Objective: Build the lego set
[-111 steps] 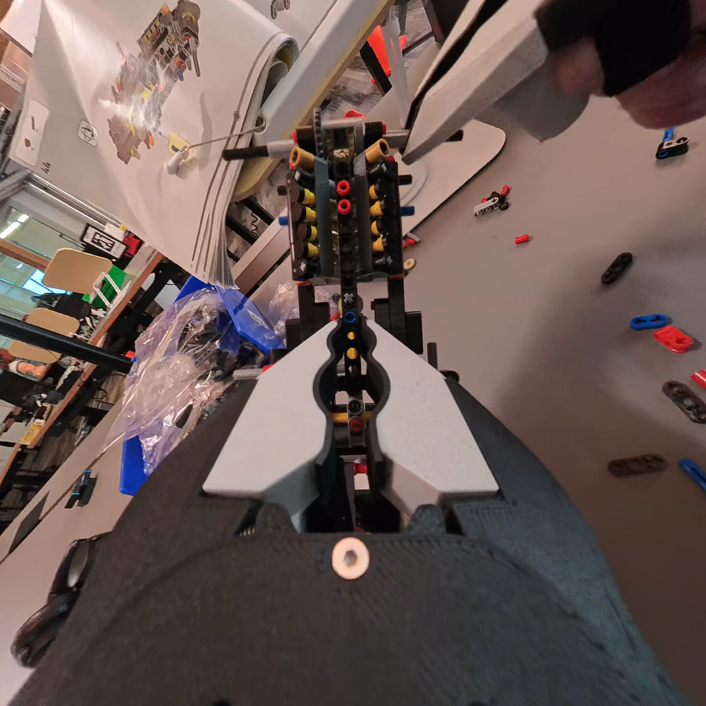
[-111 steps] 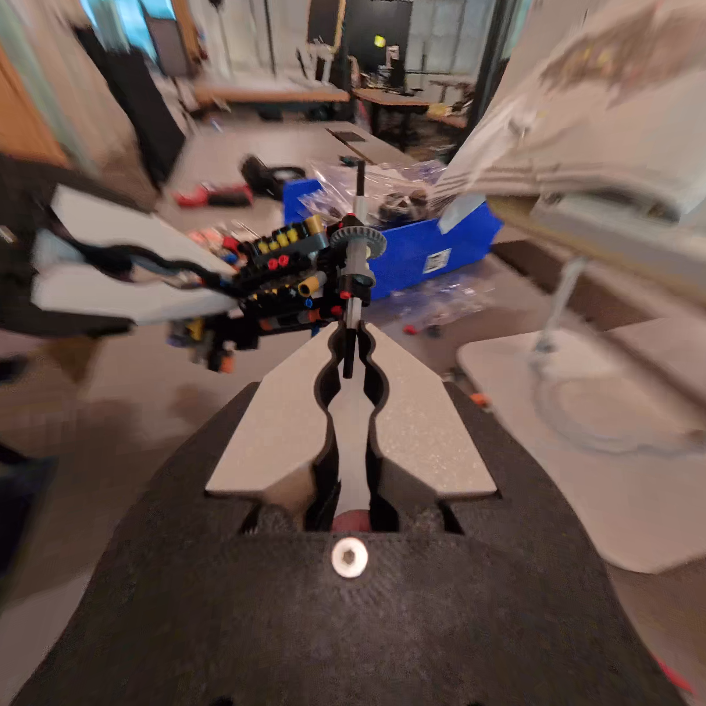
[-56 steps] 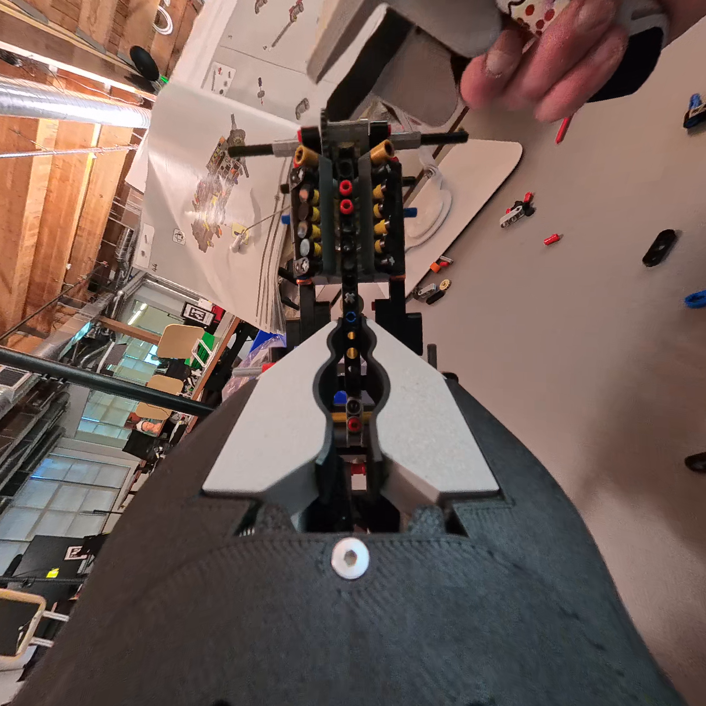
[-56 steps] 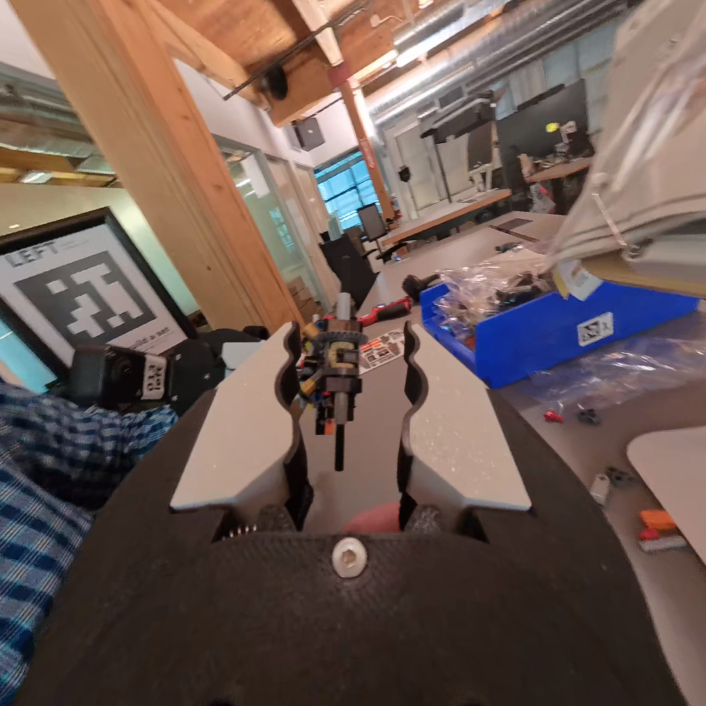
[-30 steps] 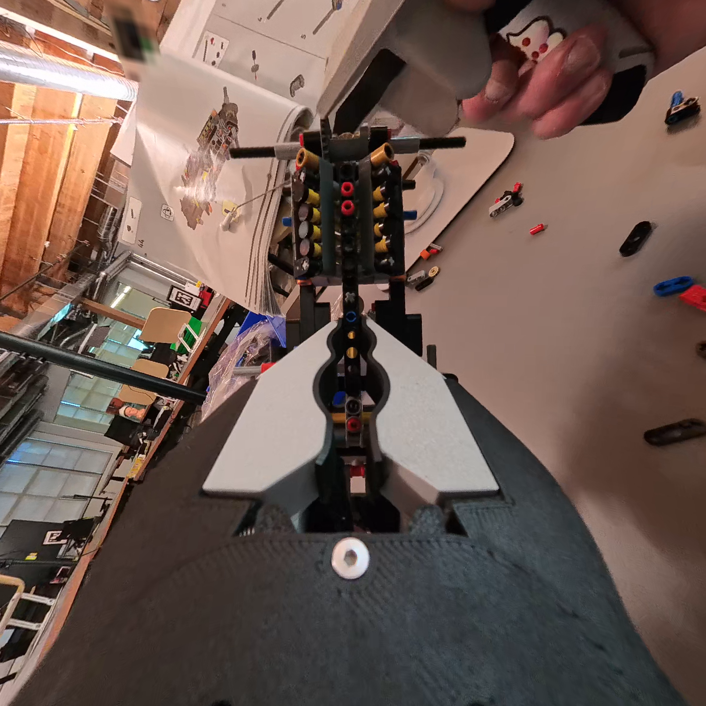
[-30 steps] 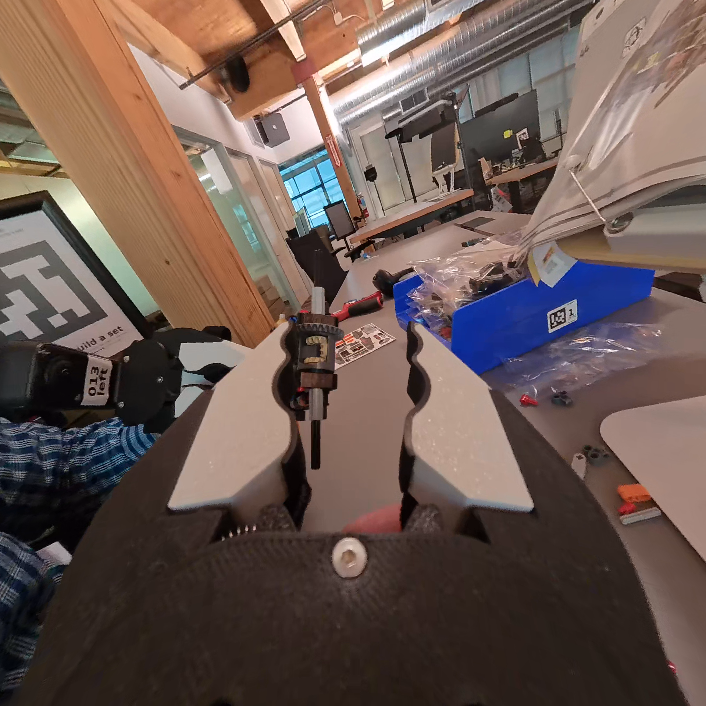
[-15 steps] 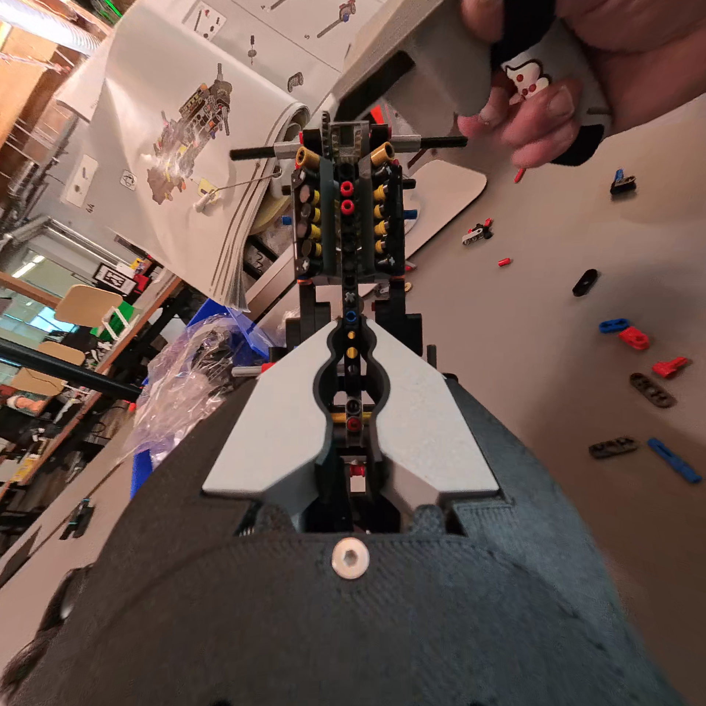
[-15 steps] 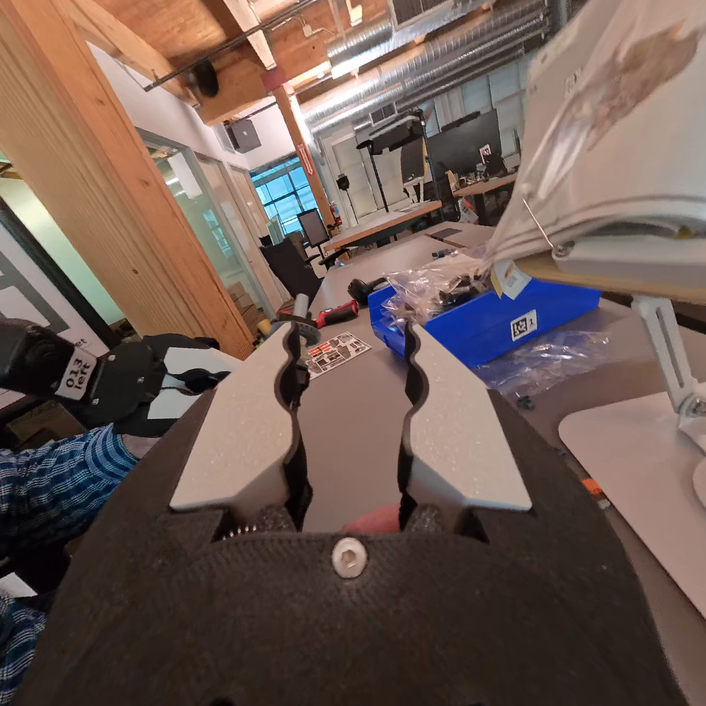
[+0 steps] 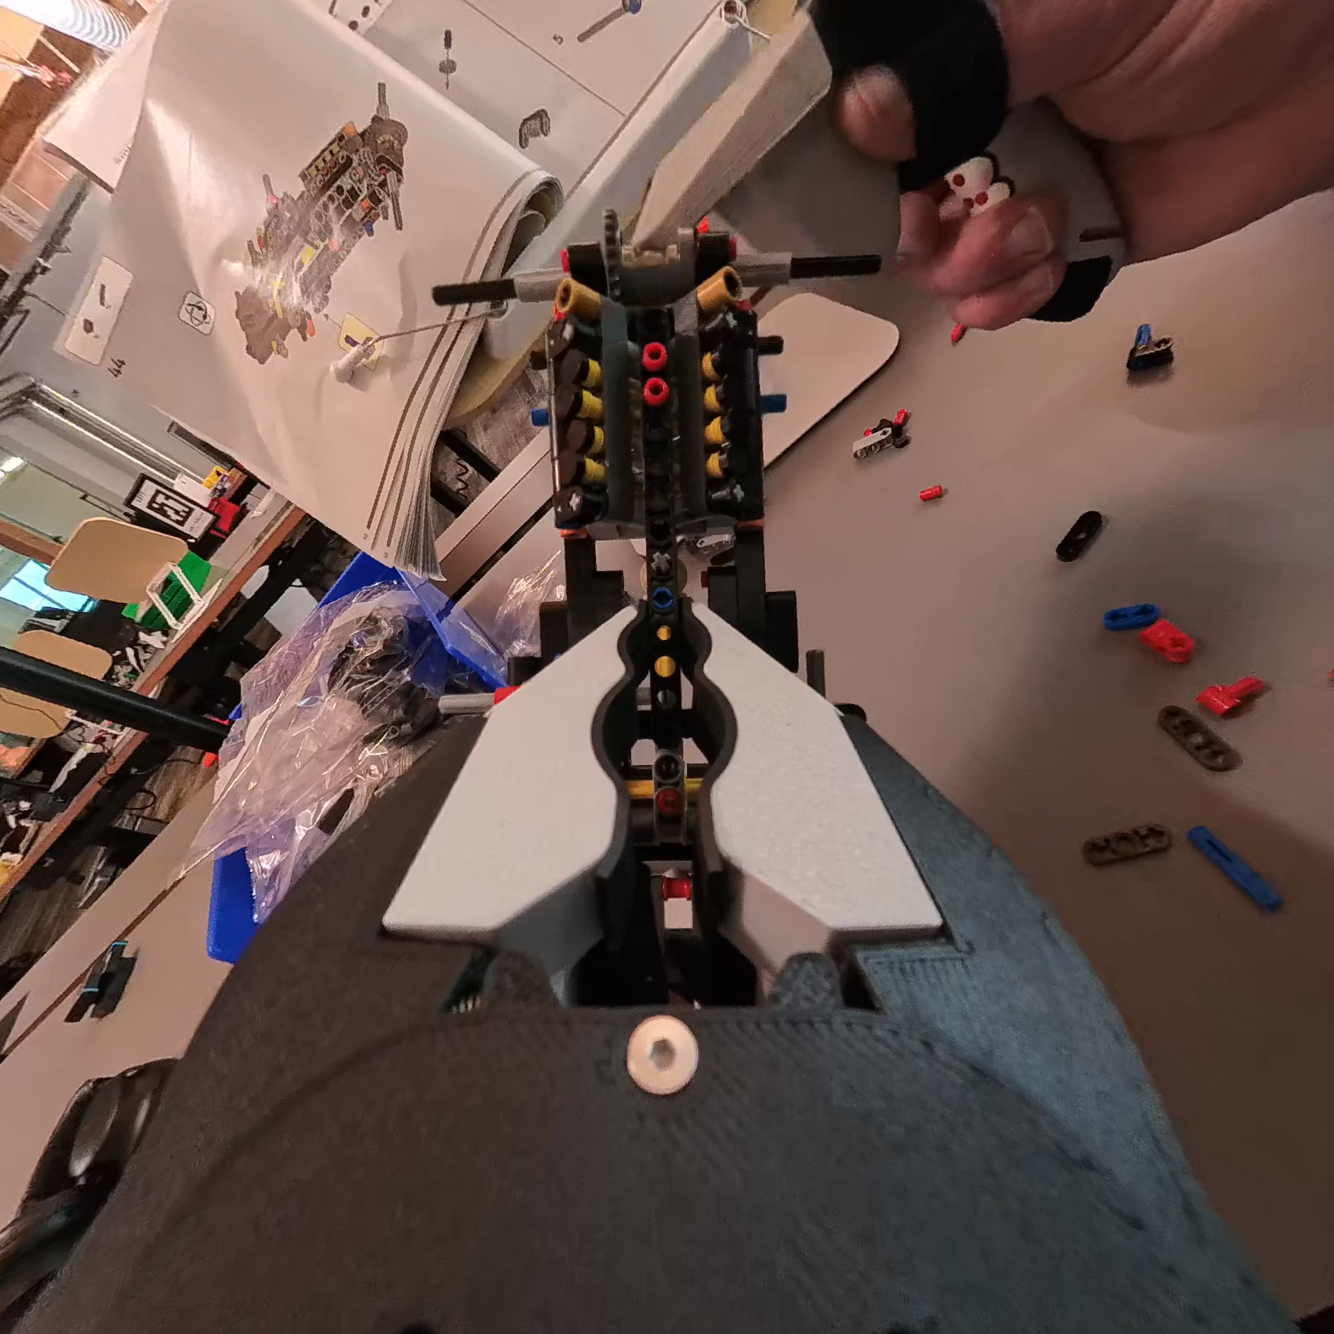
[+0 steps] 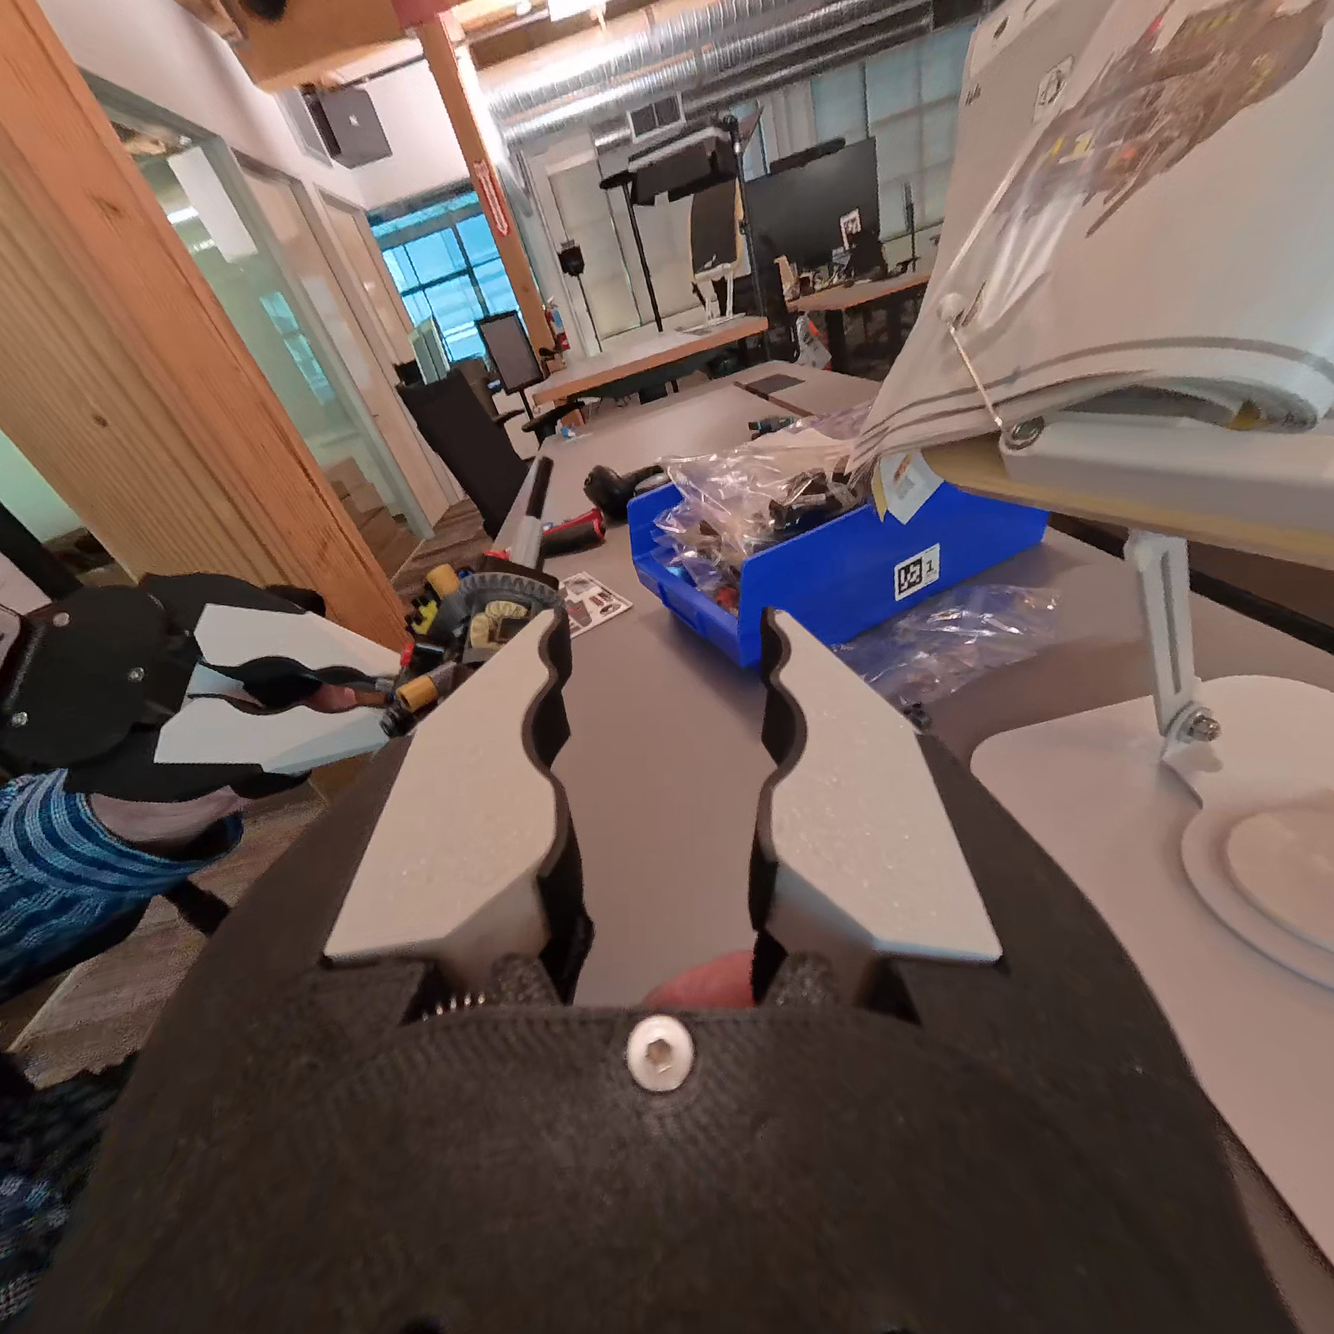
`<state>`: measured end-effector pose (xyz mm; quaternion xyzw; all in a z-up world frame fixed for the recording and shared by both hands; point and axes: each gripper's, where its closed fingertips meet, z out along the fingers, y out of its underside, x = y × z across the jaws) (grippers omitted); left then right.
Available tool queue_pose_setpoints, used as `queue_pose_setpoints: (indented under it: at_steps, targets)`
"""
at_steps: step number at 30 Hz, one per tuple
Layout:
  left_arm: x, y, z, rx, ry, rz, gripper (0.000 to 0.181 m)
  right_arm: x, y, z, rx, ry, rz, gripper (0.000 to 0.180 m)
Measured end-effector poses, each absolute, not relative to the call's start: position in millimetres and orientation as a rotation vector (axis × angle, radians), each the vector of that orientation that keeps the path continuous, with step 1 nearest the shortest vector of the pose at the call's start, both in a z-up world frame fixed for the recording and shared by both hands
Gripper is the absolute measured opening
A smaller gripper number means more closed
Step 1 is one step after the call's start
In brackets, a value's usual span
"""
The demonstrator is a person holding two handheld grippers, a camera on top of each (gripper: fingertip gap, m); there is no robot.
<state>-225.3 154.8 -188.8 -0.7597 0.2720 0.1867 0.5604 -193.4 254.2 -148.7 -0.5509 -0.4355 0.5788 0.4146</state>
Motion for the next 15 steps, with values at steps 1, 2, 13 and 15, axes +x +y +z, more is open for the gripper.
queue_pose_setpoints:
  at_steps: [1,2,13,15]
  targets:
    - [-226,155,-189,-1.794,0.633,0.431,0.005,-192,254,-144,-1.370,-1.079,1.457,0.050]
    - [-227,155,-190,-1.801,0.631,0.424,0.005,-191,255,-139,-1.354,-1.066,1.453,0.051]
    - [-227,152,-194,-1.815,0.627,0.414,0.005,-194,258,-142,-1.355,-1.077,1.387,0.051]
    - [-226,152,-193,-1.807,0.621,0.400,0.005,-196,260,-149,-1.382,-1.098,1.360,0.049]
